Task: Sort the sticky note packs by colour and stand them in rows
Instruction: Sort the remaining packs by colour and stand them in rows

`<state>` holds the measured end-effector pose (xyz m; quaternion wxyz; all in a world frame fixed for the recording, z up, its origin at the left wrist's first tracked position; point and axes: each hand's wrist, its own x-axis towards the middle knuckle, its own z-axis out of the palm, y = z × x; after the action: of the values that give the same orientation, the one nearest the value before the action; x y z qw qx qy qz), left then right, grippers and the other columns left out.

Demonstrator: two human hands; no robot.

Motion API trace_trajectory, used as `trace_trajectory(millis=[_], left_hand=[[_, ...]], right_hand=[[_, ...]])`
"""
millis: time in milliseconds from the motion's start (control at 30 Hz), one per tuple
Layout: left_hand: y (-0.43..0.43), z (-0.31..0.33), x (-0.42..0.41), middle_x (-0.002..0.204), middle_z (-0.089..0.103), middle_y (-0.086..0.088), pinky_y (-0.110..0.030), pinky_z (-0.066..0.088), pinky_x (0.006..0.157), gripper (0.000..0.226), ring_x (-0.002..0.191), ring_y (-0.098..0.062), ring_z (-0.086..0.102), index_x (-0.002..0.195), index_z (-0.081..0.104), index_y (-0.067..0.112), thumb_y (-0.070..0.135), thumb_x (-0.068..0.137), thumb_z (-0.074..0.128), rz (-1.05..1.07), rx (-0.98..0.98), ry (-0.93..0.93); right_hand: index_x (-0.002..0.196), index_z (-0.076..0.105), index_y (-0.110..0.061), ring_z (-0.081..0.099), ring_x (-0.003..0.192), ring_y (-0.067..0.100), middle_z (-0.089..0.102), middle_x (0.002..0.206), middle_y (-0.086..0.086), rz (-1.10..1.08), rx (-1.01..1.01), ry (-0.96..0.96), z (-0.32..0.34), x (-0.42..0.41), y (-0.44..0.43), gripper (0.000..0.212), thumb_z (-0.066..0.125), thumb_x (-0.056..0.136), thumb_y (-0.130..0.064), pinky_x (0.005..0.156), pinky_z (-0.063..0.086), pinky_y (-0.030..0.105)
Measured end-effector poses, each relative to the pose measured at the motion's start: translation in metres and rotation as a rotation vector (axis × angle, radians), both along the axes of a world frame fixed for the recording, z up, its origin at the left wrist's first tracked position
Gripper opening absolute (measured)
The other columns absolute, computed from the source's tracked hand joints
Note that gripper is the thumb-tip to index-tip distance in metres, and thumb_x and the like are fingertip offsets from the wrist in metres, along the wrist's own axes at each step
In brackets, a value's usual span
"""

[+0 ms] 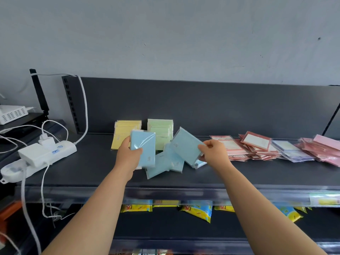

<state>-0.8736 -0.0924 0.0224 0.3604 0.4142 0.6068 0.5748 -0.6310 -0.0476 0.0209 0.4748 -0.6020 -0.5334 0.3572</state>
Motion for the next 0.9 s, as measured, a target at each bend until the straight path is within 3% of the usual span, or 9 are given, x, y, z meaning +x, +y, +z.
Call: trace_trajectory(millis=[67,133,233,300,433,700,800,900], left_hand=[[0.002,0.004,0.003,0.117,0.060,-0.003,-0.033,0.053,0.069,0.037,0.106,-0.024,0.059,0.122,0.050,0.025,0.000,0.095,0.051,-0.056,0.003,-0.061],[0.005,0.007,0.007,0.120,0.061,-0.002,-0.043,0.055,0.082,0.043,0.108,-0.025,0.060,0.126,0.050,0.028,-0.002,0.094,0.052,-0.127,-0.008,-0.102],[0.009,0.012,0.013,0.119,0.062,-0.002,-0.048,0.052,0.092,0.053,0.108,-0.026,0.060,0.127,0.049,0.033,-0.005,0.091,0.052,-0.192,-0.024,-0.049],[0.011,0.015,0.017,0.118,0.062,-0.002,-0.047,0.052,0.093,0.052,0.107,-0.025,0.061,0.125,0.049,0.034,-0.005,0.091,0.050,-0.233,-0.021,0.003],[0.014,0.026,0.031,0.116,0.063,0.002,-0.047,0.051,0.094,0.051,0.104,-0.025,0.062,0.130,0.048,0.036,0.002,0.092,0.039,-0.360,-0.067,0.164],[0.018,0.046,0.061,0.112,0.063,-0.009,-0.039,0.047,0.084,0.026,0.100,-0.026,0.060,0.117,0.055,0.016,0.011,0.092,0.048,-0.518,-0.174,0.366],[0.020,0.046,0.062,0.110,0.064,-0.009,-0.039,0.048,0.084,0.021,0.101,-0.024,0.061,0.111,0.059,0.015,0.012,0.092,0.050,-0.537,-0.181,0.369],[0.019,0.038,0.054,0.110,0.067,-0.009,-0.041,0.057,0.084,0.023,0.098,-0.025,0.068,0.112,0.057,0.014,0.020,0.091,0.063,-0.559,-0.215,0.228]], right_hand=[[0.095,0.058,-0.004,0.069,0.088,0.031,0.067,0.096,0.015,-0.006,0.010,0.023,0.002,0.004,0.002,0.010,0.052,0.090,-0.010,0.077,0.058,0.049],[0.096,0.058,-0.006,0.067,0.093,0.032,0.067,0.097,0.014,-0.027,0.044,0.014,0.005,0.007,0.002,0.012,0.049,0.091,-0.012,0.078,0.058,0.051],[0.096,0.057,-0.006,0.060,0.078,0.027,0.063,0.088,0.008,-0.044,0.127,0.002,0.012,0.015,0.001,0.018,0.048,0.091,-0.020,0.068,0.052,0.041],[0.097,0.057,0.000,0.048,0.071,0.018,0.056,0.080,0.003,0.003,0.182,0.038,0.017,0.019,0.000,0.028,0.050,0.089,-0.026,0.062,0.041,0.034],[0.091,0.060,-0.003,0.047,0.071,0.014,0.056,0.077,0.001,0.169,0.179,-0.036,0.021,0.020,-0.002,0.033,0.054,0.089,-0.035,0.065,0.037,0.032],[0.096,0.068,-0.021,0.068,0.089,0.017,0.074,0.095,-0.003,0.329,0.158,0.004,0.024,0.011,-0.002,0.010,0.060,0.093,-0.027,0.081,0.053,0.034],[0.097,0.069,-0.019,0.069,0.085,0.016,0.074,0.093,0.000,0.320,0.150,0.038,0.021,0.010,0.000,0.009,0.064,0.091,-0.023,0.077,0.055,0.032],[0.095,0.068,-0.016,0.066,0.077,0.014,0.073,0.090,0.001,0.222,0.177,0.132,0.019,0.015,0.003,0.007,0.063,0.091,-0.020,0.066,0.053,0.025]])
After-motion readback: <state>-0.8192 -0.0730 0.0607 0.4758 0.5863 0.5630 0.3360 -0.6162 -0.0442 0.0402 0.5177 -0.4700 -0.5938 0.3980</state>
